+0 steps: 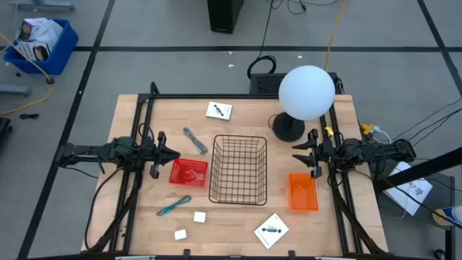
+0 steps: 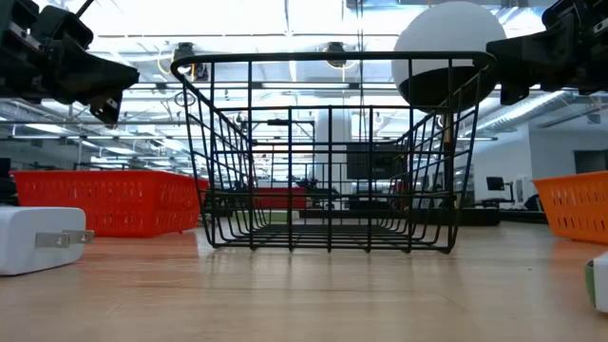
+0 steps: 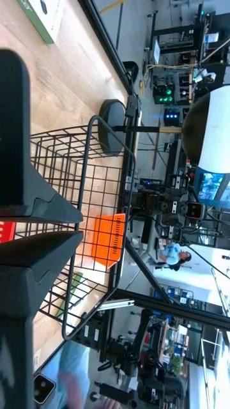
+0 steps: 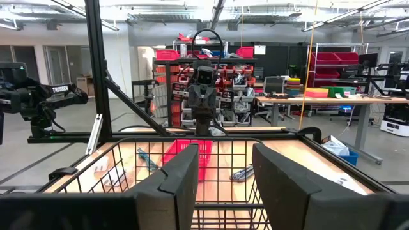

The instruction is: Pick and place items into bin

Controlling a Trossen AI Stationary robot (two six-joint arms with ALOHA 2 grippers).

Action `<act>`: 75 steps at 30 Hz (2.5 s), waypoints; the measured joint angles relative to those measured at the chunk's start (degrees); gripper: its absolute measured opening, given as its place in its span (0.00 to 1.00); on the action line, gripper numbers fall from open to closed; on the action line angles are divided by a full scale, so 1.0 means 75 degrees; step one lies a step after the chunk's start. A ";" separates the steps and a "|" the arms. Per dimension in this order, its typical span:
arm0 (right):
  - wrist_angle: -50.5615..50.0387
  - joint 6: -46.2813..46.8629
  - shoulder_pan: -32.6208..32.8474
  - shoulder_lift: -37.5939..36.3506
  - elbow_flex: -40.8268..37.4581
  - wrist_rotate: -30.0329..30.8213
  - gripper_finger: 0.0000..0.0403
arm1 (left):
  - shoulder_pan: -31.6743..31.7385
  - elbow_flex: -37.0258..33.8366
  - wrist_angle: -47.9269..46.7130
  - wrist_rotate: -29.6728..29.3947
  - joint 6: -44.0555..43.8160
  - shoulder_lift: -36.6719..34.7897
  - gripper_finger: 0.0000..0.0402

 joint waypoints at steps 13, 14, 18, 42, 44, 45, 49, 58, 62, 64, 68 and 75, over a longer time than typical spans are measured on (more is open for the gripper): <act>-0.0001 -0.0001 -0.0001 -0.0002 -0.0001 0.0001 0.35 | 0.0000 0.0000 0.0000 0.0000 0.0000 0.0000 0.09; -0.0001 -0.0001 -0.0001 0.0000 0.0001 0.0001 0.35 | 0.0001 -0.0001 0.0000 0.0000 0.0000 -0.0002 0.09; 0.0320 0.0698 0.0000 0.0000 0.0002 0.0005 0.35 | -0.0001 -0.0001 0.0000 0.0000 0.0000 -0.0002 0.09; 0.0823 0.4384 0.0163 0.1942 0.0002 -0.0039 0.26 | 0.0000 -0.0003 0.0029 0.0000 0.0000 0.0000 0.09; 0.1431 0.4339 0.0274 0.2337 0.0002 -0.0236 0.20 | -0.0001 -0.0003 0.0032 0.0000 0.0000 0.0000 0.09; 0.1711 0.4309 0.0336 0.2534 0.0002 -0.0236 0.17 | -0.0001 -0.0003 0.0035 0.0000 0.0000 0.0000 0.09; 0.2695 0.4457 0.0498 0.3262 0.0002 0.0021 0.03 | -0.0001 -0.0003 0.0041 0.0000 0.0000 0.0000 0.09; 0.4284 0.4551 0.0861 0.4246 0.0006 0.0252 0.00 | -0.0001 -0.0008 0.0456 -0.0212 -0.0102 -0.0001 0.09; 0.4946 0.4051 0.1632 0.4924 0.0096 0.1069 0.00 | -0.0007 -0.0008 0.0991 -0.0201 -0.1001 0.0000 0.09; 0.5051 0.3872 0.2078 0.5377 0.0180 0.1742 0.00 | -0.0009 -0.0008 0.1250 -0.0192 -0.1804 0.0000 0.09; 0.5578 0.3431 0.2860 0.6463 0.0646 0.2586 0.00 | -0.0009 -0.0008 0.1582 -0.0169 -0.2735 -0.0002 0.09; 0.5548 0.2305 0.3457 0.8562 0.2204 0.2622 0.00 | -0.0008 -0.0006 0.2336 0.0160 -0.2835 0.0124 0.09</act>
